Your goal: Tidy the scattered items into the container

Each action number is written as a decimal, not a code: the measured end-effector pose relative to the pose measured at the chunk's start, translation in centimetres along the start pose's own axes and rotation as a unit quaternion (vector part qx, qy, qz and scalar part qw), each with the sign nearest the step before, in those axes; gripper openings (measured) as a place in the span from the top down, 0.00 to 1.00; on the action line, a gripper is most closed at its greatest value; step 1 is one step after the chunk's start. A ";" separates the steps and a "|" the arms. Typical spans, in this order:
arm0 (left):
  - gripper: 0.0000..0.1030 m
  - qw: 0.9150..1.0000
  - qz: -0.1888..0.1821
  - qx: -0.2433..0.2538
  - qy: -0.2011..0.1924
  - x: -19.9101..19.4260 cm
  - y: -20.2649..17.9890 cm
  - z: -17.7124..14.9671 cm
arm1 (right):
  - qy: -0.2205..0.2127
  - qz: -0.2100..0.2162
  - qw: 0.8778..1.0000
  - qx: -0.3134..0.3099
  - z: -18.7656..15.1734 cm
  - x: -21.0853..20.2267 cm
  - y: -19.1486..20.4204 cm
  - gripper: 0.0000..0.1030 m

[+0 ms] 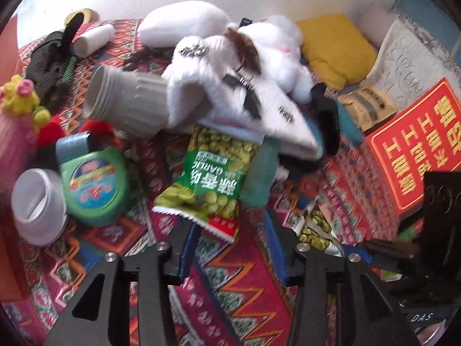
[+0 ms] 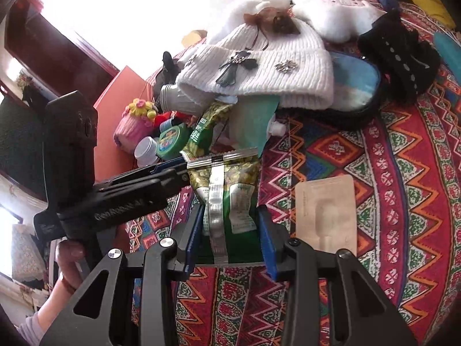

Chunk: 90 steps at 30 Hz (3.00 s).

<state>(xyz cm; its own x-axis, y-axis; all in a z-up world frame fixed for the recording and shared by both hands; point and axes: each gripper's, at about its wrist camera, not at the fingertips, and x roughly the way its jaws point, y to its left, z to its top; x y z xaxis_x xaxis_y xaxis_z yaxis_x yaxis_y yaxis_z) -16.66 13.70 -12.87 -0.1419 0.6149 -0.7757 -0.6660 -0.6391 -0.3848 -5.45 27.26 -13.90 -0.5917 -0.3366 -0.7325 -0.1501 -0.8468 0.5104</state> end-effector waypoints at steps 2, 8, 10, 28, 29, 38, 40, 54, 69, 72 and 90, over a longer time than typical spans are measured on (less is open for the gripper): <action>0.44 0.999 0.053 0.006 -0.009 0.6 -0.2 0.6 | -0.002 0.004 1.000 0.006 0.1 -0.3 -0.4 0.66; 0.44 0.956 0.259 0.137 0.022 1.5 -4.1 0.3 | -0.004 0.007 1.000 0.014 0.3 -1.0 -1.1 0.66; 0.37 0.920 0.319 0.226 0.013 2.0 -6.5 -0.7 | -0.007 0.012 1.000 0.018 0.5 -1.3 -1.3 0.66; 0.73 0.965 0.185 0.183 0.026 2.5 -3.1 0.9 | -0.015 0.040 0.998 0.049 0.8 -2.6 -2.3 0.66; 0.74 0.966 0.182 0.181 0.022 2.1 -3.4 0.6 | -0.016 0.040 0.998 0.049 0.9 -2.6 -2.4 0.66; 0.74 0.979 0.151 0.136 -0.033 -4.5 -6.2 -1.6 | -0.027 0.043 0.998 0.048 1.1 -3.0 -2.1 0.66; 0.74 0.978 0.158 0.131 -0.041 -5.8 -6.3 -2.5 | -0.028 0.041 0.998 0.043 0.9 -3.1 -1.7 0.66; 0.74 0.963 0.223 0.086 -0.123 -16.9 -2.4 -5.0 | -0.057 0.027 0.997 -0.049 0.4 -3.8 7.8 0.66; 0.74 0.938 0.277 -0.095 -0.187 -26.8 15.3 -3.9 | -0.054 0.071 0.976 -0.197 5.8 3.9 29.1 0.66; 0.73 0.935 0.282 -0.112 -0.181 -26.6 17.2 -4.3 | -0.040 0.068 0.976 -0.202 6.1 6.5 30.7 0.64; 0.00 0.914 0.303 -0.131 -0.236 -28.1 14.9 -4.7 | -0.105 -0.101 0.986 -0.084 2.9 -3.6 12.4 0.32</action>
<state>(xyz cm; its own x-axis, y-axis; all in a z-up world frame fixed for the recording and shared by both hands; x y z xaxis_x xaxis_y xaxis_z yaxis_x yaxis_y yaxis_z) -19.13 -15.29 0.80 -0.7685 0.2024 -0.6070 -0.1707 -0.9791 -0.1104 -7.47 19.17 -3.60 -0.7170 -0.0756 -0.6930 -0.1594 -0.9500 0.2685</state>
